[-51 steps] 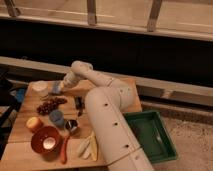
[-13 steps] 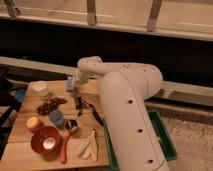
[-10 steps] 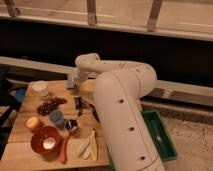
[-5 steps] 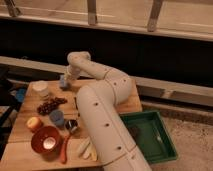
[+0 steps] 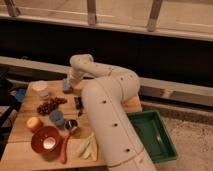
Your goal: Wipe table surface with sponge
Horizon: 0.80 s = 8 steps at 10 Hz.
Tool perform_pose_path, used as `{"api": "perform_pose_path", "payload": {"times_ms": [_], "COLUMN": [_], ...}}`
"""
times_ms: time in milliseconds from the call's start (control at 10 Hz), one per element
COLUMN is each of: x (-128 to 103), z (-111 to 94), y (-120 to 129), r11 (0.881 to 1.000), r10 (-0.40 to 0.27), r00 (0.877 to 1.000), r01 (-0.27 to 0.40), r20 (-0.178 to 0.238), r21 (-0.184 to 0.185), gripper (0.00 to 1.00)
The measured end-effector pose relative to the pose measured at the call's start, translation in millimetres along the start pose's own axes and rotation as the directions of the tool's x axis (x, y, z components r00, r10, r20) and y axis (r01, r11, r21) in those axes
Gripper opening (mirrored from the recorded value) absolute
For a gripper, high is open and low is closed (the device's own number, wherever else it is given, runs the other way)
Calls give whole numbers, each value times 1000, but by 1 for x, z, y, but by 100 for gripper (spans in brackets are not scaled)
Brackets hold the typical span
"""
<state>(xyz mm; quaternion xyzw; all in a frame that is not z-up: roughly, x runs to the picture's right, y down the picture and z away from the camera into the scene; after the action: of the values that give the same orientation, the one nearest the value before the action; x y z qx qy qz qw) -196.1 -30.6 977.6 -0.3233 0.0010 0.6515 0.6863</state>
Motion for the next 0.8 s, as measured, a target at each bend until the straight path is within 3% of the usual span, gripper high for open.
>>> {"api": "perform_pose_path", "payload": {"times_ms": [200, 400, 800], "x": [16, 17, -21], "z": [-24, -36, -28], "y": [-24, -35, -31], "r11": [999, 999, 999], "r10": [29, 35, 33], "r00": [999, 999, 998], "r01": [-30, -36, -34], "r20": [21, 36, 58], "r21": [21, 28, 8], "gripper": [0, 0, 0]}}
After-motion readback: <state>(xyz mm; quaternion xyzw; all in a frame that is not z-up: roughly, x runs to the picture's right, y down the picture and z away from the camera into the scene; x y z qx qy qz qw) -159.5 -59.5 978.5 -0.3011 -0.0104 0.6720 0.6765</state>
